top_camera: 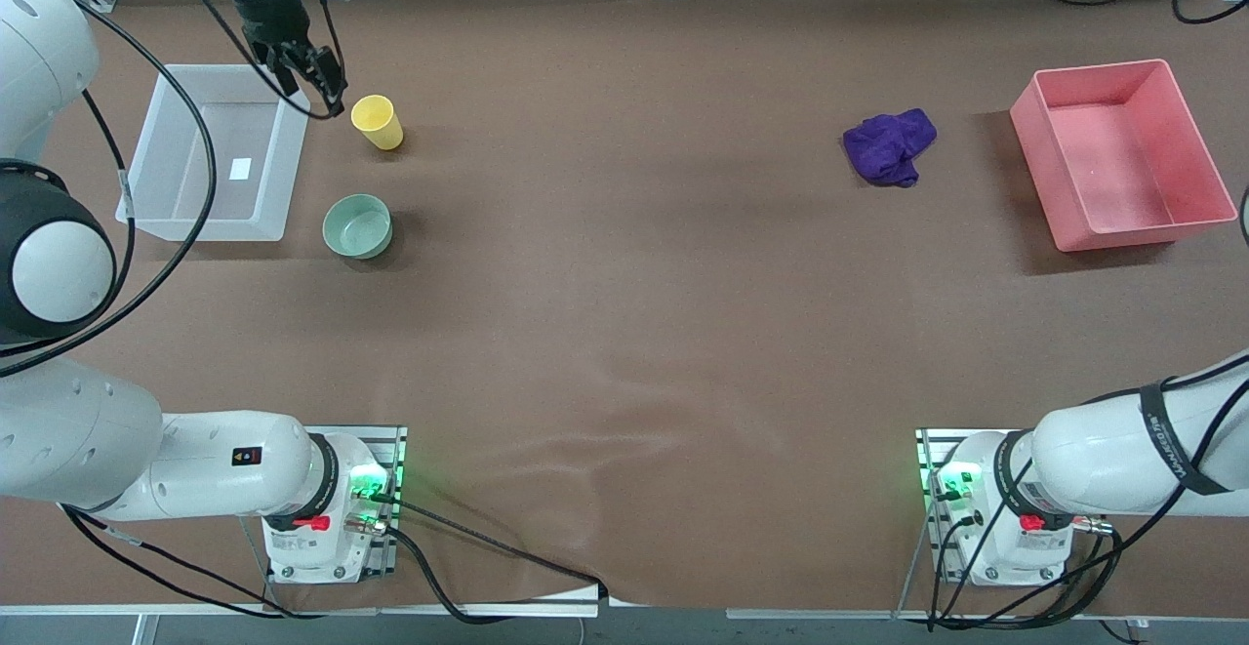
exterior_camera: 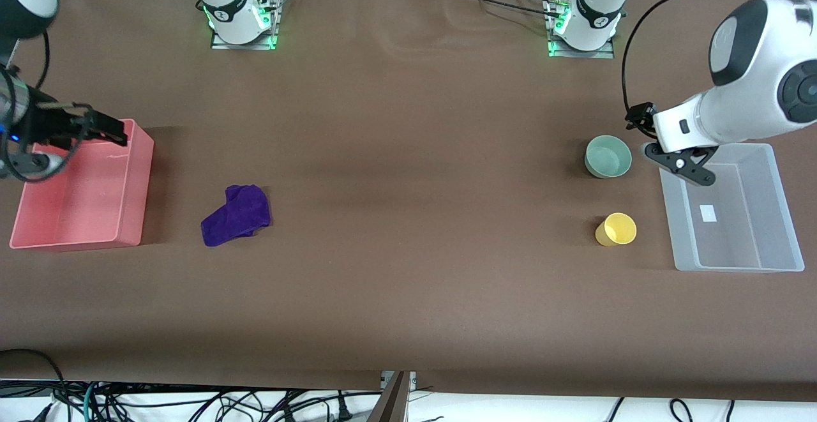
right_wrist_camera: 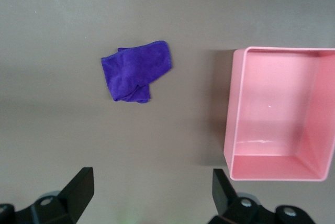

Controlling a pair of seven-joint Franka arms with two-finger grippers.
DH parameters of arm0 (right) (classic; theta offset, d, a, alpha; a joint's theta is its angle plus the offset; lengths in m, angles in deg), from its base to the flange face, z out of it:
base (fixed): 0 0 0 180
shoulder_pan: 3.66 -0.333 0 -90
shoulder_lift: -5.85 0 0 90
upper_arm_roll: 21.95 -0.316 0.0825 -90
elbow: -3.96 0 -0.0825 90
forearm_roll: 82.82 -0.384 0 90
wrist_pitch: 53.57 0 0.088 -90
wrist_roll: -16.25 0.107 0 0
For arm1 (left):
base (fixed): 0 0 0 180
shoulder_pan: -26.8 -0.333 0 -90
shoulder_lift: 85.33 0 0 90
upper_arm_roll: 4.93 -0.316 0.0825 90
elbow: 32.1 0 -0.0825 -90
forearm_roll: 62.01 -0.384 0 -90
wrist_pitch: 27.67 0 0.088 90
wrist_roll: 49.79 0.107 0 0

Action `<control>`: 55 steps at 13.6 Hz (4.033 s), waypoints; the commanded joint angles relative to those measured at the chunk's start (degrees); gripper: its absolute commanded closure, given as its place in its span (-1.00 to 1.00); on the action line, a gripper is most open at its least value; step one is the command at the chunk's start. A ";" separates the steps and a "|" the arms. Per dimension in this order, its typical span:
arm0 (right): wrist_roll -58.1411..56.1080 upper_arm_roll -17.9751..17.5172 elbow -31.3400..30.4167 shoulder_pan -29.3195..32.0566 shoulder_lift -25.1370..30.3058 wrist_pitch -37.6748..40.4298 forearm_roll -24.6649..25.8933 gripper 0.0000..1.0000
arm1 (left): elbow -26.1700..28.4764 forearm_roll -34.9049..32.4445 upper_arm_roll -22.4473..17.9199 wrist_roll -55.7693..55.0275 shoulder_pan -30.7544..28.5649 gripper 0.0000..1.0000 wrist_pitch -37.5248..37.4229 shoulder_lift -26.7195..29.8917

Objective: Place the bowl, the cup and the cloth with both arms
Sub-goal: 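Lower the right gripper onto the cloth while the left gripper grasps the cup, then carry the cloth into the pink bin while the left gripper moves the cup, then release the cloth in the pink bin while the left gripper reaches the yellow cup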

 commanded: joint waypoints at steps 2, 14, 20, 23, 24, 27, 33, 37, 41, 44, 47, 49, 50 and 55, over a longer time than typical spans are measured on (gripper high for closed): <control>-1.34 0.01 0.28 -1.54 -6.41 -1.61 -1.02 -1.00 | 15.61 -0.40 0.06 15.46 -3.19 -1.00 16.11 2.11; 3.58 -2.71 -24.93 -4.00 -12.75 -40.78 -5.77 -0.99 | 28.49 -13.06 0.15 22.15 -5.13 0.91 53.08 -12.39; 2.88 -2.71 -32.40 -5.06 -15.39 -54.76 1.69 -0.99 | 27.61 -13.15 0.24 27.33 -6.18 1.00 52.47 -10.73; 2.88 -2.80 -33.91 -4.89 -16.18 -57.77 1.71 -0.93 | 27.61 -13.15 0.41 27.87 -5.92 1.00 50.73 -7.66; 2.88 -2.80 -33.91 -4.89 -16.44 -57.77 1.71 -0.56 | 26.91 -13.15 1.11 28.04 -5.57 1.00 46.53 -5.29; 2.70 -2.80 -33.91 -4.80 -16.44 -57.34 1.71 0.97 | 17.46 -11.92 1.47 28.13 -6.09 1.00 30.03 -3.33; 1.22 -2.54 -30.06 -3.92 -13.64 -51.74 2.32 1.00 | -8.39 -10.33 1.12 38.73 -14.78 1.00 9.76 -14.56; -7.91 -0.88 -19.07 -0.94 -9.60 -31.45 2.32 1.00 | -12.47 -16.30 1.03 42.37 -20.85 1.00 15.00 -22.39; -23.97 10.26 -9.66 -0.49 -6.60 -12.80 2.23 1.00 | -11.68 -16.49 1.03 42.46 -25.68 1.00 22.74 -28.19; -35.15 18.28 -10.00 0.73 -7.30 -12.86 2.15 1.00 | -11.77 -16.05 1.11 43.42 -26.84 0.83 27.94 -31.63; -37.81 20.84 -10.70 2.49 -10.19 -13.38 2.06 1.00 | -12.12 -15.61 1.46 43.42 -26.66 -1.00 26.21 -28.50; -39.30 20.84 -12.45 4.16 -12.92 -17.32 2.15 1.00 | -13.69 -13.26 2.95 42.55 -26.31 -1.00 19.89 -24.71; -39.83 20.84 -14.11 4.34 -13.54 -19.87 2.15 1.00 | -14.66 -12.02 4.00 41.50 -26.05 -1.00 16.47 -22.69; -40.88 20.93 -19.84 5.66 -15.74 -27.52 1.79 1.00 | -18.53 -11.57 14.46 11.07 -25.26 -1.00 9.93 -21.70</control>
